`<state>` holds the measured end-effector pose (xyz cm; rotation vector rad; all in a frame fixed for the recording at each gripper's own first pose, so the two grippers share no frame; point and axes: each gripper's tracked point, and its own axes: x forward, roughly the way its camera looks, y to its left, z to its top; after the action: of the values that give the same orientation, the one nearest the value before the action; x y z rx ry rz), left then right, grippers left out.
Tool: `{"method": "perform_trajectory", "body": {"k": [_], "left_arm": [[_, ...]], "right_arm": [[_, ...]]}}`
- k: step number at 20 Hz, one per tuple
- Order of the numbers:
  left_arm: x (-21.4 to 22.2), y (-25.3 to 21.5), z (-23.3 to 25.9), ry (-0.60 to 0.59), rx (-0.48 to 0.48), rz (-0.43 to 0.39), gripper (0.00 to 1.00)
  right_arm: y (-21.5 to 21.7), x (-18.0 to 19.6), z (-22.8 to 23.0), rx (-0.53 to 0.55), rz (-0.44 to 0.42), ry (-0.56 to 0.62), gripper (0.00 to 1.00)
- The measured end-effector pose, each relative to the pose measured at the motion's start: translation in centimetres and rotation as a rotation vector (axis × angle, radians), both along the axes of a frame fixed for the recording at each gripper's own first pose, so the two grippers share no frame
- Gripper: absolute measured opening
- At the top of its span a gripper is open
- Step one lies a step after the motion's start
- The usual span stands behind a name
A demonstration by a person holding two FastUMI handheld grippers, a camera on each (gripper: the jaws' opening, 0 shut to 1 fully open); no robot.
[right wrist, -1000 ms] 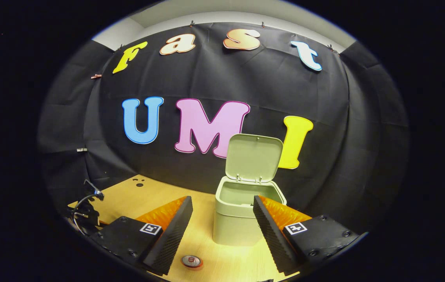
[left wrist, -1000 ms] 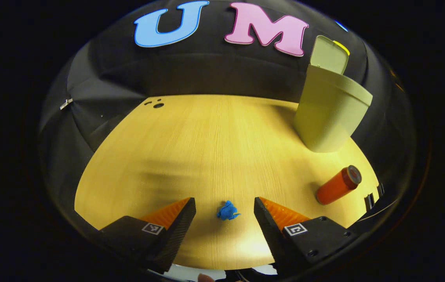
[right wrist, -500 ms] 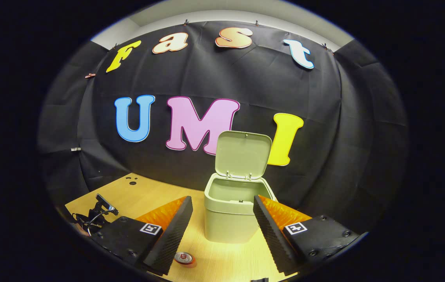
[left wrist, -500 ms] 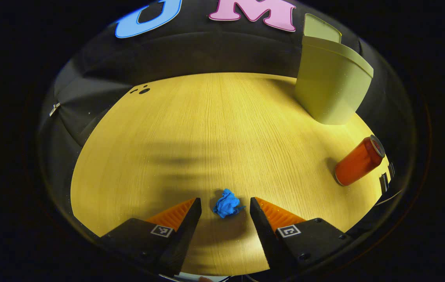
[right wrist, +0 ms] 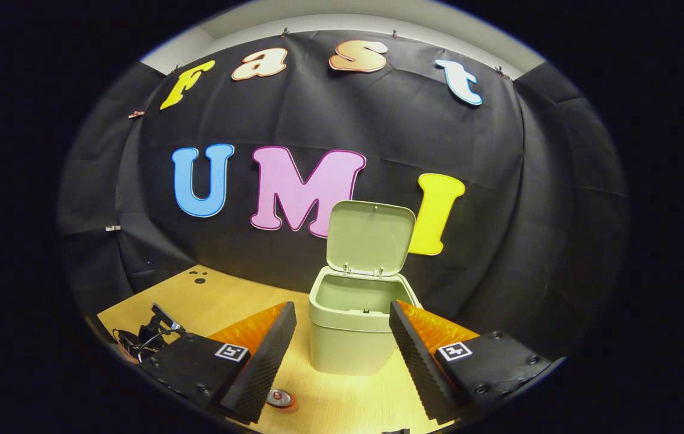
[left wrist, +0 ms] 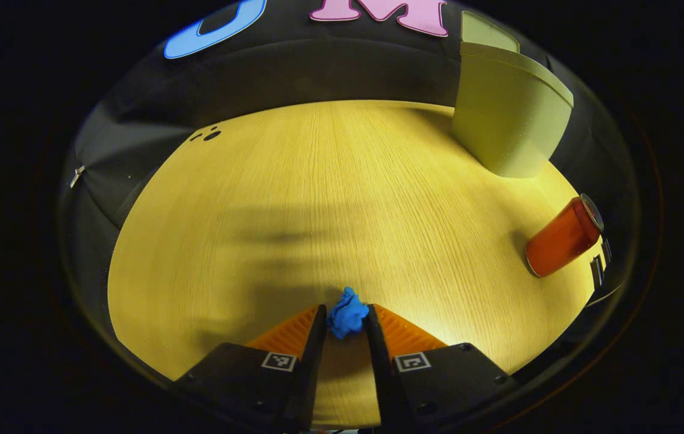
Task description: Press the lid of the desktop garbage bin to open it, pick up the crumpled paper on the desktop and throw it into the bin, then pick up the pop can on the desktop and drop it into the bin, and finally close the garbage bin lid.
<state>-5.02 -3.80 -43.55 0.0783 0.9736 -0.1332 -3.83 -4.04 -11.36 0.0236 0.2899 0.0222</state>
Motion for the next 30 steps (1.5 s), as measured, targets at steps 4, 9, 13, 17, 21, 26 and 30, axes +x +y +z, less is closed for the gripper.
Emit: {"method": "perform_trajectory", "body": {"k": [4, 9, 13, 17, 21, 26, 30], "left_arm": [[0.5, 0.1, 1.4, -0.027, -0.027, -0.011, 0.39], [2.7, 0.2, 7.2, -0.152, -0.084, 0.004, 0.39], [5.6, -0.4, 13.6, -0.291, -0.136, 0.013, 0.34], [8.5, -1.8, 20.0, -0.420, -0.197, -0.005, 0.39], [10.8, -4.1, 26.1, -0.546, -0.240, -0.046, 0.42], [13.3, -7.6, 32.2, -0.671, -0.262, -0.118, 0.38], [15.1, -11.3, 36.2, -0.749, -0.310, -0.176, 0.38]], "right_arm": [[0.6, 0.2, -0.4, 0.008, 0.014, 0.005, 0.98], [0.9, 0.5, -1.0, 0.020, 0.020, 0.014, 0.98], [1.1, 0.6, -1.4, 0.023, 0.021, 0.016, 0.98], [1.2, 0.8, -1.6, 0.032, 0.023, 0.021, 0.98], [1.0, 0.7, -2.0, 0.038, 0.022, 0.027, 0.98], [0.5, 0.1, -2.5, 0.042, 0.011, 0.040, 0.98], [0.0, -0.9, -3.0, 0.050, 0.001, 0.052, 0.98]]}}
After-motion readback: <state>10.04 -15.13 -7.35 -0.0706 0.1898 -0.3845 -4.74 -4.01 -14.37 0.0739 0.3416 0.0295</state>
